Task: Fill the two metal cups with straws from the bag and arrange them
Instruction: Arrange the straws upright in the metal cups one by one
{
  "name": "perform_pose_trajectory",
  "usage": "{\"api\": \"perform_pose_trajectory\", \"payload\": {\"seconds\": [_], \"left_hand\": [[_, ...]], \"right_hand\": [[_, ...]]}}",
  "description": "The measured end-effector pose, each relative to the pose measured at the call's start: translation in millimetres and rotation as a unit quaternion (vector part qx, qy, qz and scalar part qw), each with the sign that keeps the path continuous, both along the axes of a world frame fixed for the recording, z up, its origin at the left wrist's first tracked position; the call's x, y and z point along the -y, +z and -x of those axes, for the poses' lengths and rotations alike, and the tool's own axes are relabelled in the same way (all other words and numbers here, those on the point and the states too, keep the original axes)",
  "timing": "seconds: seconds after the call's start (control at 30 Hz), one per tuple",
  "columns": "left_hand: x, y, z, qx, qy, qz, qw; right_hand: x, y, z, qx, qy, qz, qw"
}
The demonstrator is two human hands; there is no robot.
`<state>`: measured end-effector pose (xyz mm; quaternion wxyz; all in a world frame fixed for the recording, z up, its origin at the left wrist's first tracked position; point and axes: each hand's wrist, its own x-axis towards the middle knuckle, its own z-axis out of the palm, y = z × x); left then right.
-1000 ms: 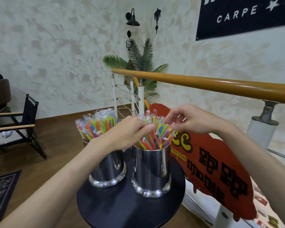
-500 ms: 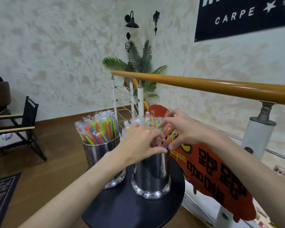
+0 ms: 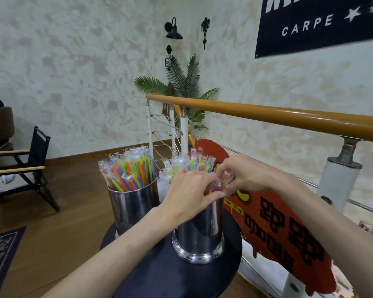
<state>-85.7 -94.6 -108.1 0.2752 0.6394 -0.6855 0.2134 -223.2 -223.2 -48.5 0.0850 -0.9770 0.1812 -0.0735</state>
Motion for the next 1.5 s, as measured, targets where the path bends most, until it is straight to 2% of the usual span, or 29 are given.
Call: {"api": "perform_pose_trajectory", "payload": {"seconds": [0.2,0.37,0.5,0.8,1.5], "left_hand": [[0,7,-14,-0.016,-0.041,-0.036,0.998],[-4,30,-29,-0.146,-0.062,-0.020,0.987],[-3,42,-39,-0.204,-0.046,-0.006,0.978],[-5,28,-43,-0.244,-0.014,-0.026,0.969],[-4,16,-43,-0.266,-0.057,-0.053,0.961]], "right_hand": [[-5,10,1,-0.013,0.007,0.019,1.000],[-10,29,-1,0.055,0.033,0.022,0.998],[-8,28,-10,0.125,0.031,0.003,0.992],[5,-13,-26,0.208,-0.006,-0.154,0.966],[11,-31,-26,0.231,0.010,-0.158,0.960]]}}
